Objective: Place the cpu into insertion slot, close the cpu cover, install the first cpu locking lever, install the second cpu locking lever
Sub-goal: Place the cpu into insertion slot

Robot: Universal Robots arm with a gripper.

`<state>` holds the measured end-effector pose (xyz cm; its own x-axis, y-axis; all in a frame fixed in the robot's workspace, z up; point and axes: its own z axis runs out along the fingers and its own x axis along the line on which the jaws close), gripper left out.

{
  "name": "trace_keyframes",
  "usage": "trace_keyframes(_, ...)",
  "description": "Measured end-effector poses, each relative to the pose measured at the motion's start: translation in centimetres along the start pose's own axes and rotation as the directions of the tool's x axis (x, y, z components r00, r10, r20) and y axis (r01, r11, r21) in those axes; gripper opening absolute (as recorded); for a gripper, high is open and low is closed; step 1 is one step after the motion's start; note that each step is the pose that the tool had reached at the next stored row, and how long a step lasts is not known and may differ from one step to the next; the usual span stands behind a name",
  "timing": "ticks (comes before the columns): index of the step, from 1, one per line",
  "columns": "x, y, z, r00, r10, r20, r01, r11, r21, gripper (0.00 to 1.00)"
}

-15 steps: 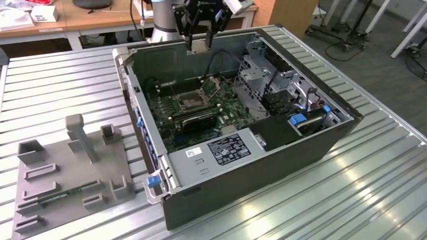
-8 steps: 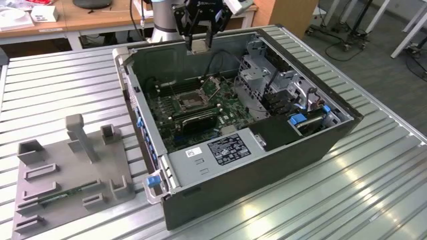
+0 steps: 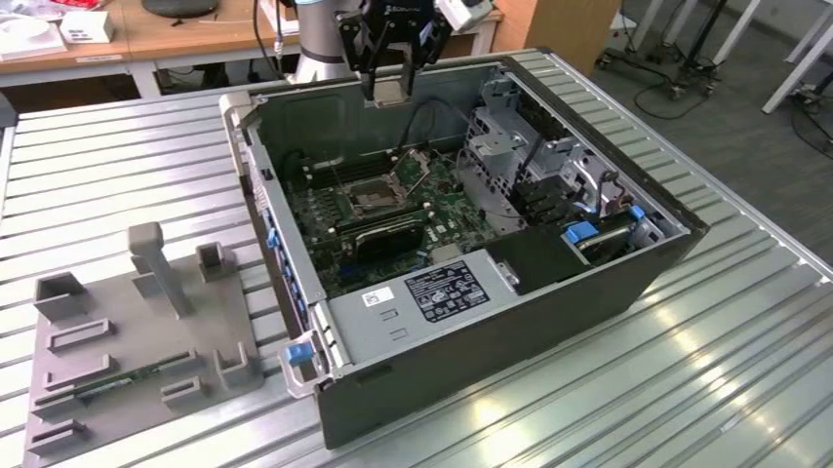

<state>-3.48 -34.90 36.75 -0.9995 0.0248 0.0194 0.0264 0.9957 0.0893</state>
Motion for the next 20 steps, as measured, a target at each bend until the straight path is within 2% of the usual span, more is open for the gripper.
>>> trace_keyframes(20,-0.01,-0.06,0.69,1.0,0.0,0.0001,0.0,1.0,-0.0001,0.54)
